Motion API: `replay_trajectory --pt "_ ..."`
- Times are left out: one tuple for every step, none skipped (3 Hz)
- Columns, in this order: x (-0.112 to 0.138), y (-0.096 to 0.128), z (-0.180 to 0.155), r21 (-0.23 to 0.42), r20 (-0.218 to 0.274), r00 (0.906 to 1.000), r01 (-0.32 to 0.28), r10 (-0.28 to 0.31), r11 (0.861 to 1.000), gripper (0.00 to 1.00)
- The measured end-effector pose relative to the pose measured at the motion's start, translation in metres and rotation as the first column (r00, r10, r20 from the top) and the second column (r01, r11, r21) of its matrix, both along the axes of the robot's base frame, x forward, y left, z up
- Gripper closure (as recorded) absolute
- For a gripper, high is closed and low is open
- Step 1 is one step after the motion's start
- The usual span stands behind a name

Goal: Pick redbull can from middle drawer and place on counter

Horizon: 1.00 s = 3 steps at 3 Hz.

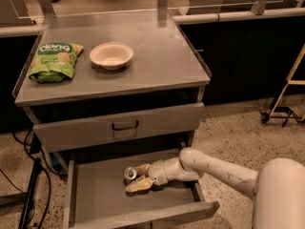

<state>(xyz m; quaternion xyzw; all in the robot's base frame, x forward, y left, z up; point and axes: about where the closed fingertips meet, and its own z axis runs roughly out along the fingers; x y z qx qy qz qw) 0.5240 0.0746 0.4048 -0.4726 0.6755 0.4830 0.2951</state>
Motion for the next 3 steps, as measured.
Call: replay_trajectory --pt "0.0000 0.0000 0.0000 0.000 0.000 1.0000 0.000 0.000 1.000 0.69" --pt "0.0000 0.0001 0.0001 0.000 0.000 1.0000 0.000 0.000 1.000 0.92" --pt "-0.0004 0.0028 0.0083 0.007 0.015 0.9999 -0.006 0.006 1.000 1.00"
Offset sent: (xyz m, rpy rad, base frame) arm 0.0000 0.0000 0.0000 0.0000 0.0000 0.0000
